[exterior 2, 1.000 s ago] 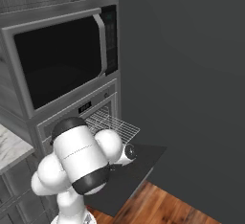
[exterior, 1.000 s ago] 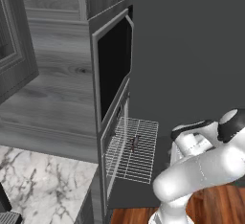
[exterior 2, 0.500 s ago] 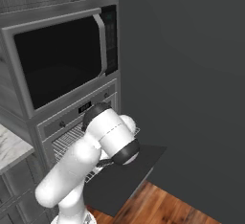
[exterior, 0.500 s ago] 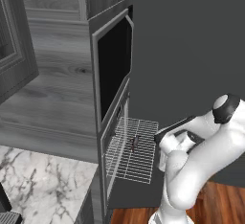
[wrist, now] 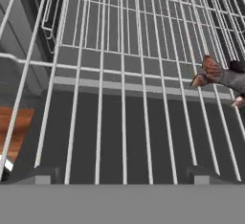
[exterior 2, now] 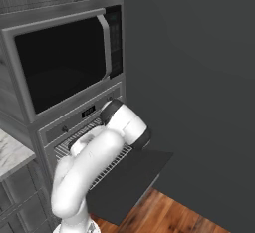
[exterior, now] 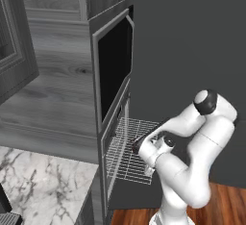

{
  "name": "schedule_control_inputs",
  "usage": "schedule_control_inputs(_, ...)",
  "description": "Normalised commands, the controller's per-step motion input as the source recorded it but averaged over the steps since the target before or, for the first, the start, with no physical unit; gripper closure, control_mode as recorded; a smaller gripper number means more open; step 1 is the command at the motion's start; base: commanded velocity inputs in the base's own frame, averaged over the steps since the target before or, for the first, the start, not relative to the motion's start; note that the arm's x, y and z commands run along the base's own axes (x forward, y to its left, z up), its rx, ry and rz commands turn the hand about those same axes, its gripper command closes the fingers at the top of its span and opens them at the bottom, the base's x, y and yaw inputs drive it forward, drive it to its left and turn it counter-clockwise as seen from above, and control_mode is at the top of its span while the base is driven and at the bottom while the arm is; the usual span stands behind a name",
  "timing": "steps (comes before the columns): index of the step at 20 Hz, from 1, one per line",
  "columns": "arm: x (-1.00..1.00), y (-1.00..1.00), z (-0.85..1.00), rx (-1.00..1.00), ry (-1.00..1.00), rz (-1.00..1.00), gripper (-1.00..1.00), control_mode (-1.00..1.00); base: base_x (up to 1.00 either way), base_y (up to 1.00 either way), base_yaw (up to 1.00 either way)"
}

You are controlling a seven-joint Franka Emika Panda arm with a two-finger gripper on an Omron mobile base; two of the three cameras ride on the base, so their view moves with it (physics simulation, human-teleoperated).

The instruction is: Place the fish on the top rack of the oven, and slide the tray back inside. Close the oven door.

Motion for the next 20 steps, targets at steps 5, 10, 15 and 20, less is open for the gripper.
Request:
schedule_control_inputs(5, 0.23, 0.41, -0.05, -0.07, 0.00, 0.04, -1.00, -1.00, 0.00, 0.00, 0.00)
schedule_control_inputs(10, 0.34, 0.40, -0.17, -0.07, 0.00, 0.03, -1.00, -1.00, 0.00, 0.00, 0.00)
schedule_control_inputs(15, 0.14, 0.16, -0.26, -0.07, -0.06, 0.04, -1.00, -1.00, 0.00, 0.00, 0.00)
schedule_control_inputs(20, -0.54, -0.48, 0.13, -0.06, -0.28, 0.01, -1.00, -1.00, 0.00, 0.00, 0.00)
